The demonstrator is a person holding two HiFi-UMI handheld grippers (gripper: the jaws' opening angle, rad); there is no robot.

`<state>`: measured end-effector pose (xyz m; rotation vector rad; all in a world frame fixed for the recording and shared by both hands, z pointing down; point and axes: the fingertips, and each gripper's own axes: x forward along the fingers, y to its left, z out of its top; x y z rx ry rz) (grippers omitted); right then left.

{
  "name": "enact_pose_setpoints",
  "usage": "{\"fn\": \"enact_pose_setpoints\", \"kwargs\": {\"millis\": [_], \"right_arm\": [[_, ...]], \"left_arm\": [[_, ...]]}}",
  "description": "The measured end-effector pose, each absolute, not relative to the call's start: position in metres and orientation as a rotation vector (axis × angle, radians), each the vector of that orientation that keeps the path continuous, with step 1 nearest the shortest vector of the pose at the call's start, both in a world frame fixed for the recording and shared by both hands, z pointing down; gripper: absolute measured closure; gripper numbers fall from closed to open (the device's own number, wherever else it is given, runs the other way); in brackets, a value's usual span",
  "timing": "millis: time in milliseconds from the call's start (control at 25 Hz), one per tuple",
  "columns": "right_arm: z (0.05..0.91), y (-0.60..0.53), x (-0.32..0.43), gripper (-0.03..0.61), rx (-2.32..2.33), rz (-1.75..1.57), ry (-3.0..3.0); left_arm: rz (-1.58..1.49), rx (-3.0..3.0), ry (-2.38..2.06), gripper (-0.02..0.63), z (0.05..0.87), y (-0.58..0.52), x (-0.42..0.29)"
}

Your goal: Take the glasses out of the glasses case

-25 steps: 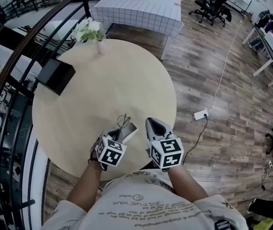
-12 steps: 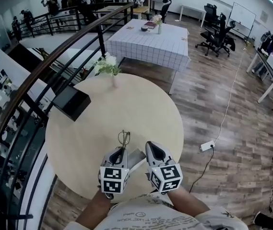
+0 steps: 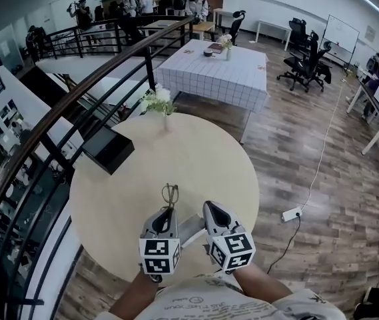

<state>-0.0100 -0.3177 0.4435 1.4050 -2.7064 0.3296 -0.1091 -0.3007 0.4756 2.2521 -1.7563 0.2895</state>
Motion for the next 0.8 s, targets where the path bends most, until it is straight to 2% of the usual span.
{"fn": "enact_pose_setpoints", "kwargs": {"millis": [800], "right_arm": [[0.451, -0.308, -0.007, 0.565, 1.379, 0.332, -2.691]], "left_arm": [[0.308, 2.237, -1.754, 0.588, 0.483, -0.288, -0.107]]}}
